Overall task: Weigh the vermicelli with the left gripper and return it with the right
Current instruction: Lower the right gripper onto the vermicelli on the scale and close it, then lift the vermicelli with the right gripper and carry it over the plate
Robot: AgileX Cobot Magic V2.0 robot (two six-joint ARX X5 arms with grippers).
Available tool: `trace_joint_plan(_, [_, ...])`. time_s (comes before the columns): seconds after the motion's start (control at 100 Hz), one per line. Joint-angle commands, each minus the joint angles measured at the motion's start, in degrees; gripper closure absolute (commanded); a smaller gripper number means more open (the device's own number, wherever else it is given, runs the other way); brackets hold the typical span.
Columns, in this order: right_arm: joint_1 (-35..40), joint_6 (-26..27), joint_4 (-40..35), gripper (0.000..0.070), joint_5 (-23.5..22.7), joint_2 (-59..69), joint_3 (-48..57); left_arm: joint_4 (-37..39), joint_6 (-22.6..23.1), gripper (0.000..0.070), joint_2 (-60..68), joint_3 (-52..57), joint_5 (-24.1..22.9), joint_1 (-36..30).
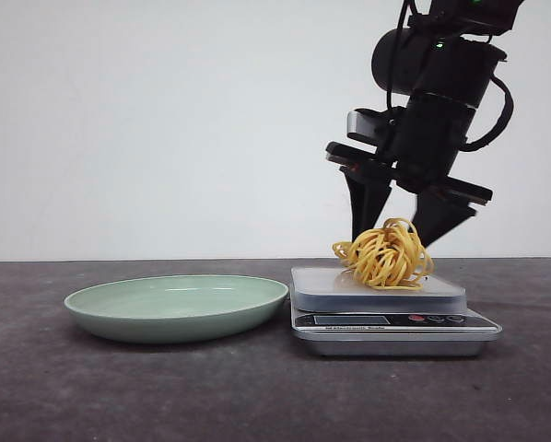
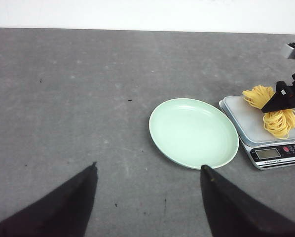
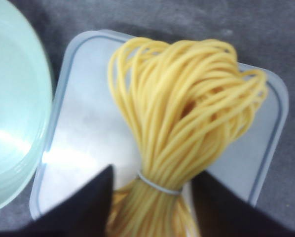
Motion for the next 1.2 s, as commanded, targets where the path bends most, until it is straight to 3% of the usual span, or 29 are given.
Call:
trace_joint_plan(0.0, [0.74, 0.42, 0.20, 0.0700, 0.22, 0.79, 1.25, 0.33, -0.22, 0.0312, 0.09, 0.63, -0.17, -0.17])
trace_joint_plan(0.33, [1.40, 1.22, 1.55, 0.0699, 1.60, -1.42, 1.27, 0.33, -0.24, 0.0312, 0.09, 0.63, -0.17, -0.17])
trace_joint_plan(0.45, [2.64, 1.60, 3.32, 0.0700, 0.28, -4.15, 1.27, 0.37, -0.24, 0.0312, 0.09, 0.63, -0.17, -0.17])
trace_joint_plan(0.55, [4.57, 3.02, 6.54, 0.0700, -3.41, -6.08, 1.36, 0.37, -0.24, 0.0312, 0.09, 0.63, -0.17, -0.17])
trace_joint_plan(0.73, [10.08, 9.84, 15.10, 0.0700, -7.80, -6.86, 1.44, 0.35, -0.26, 0.0312, 0.09, 0.63, -0.17, -0.17])
trace_joint_plan(0.97, [16.13, 19.30, 27.17, 0.0700, -4.87, -3.89, 1.44, 0.33, -0.46, 0.0312, 0.09, 0.63, -0.15, -0.15])
trace_joint_plan(1.19, [17.51, 26.75, 30.93, 0.0700, -2.10, 1.03, 1.44, 0.33, -0.44, 0.0312, 0.09, 0.63, -0.15, -0.17])
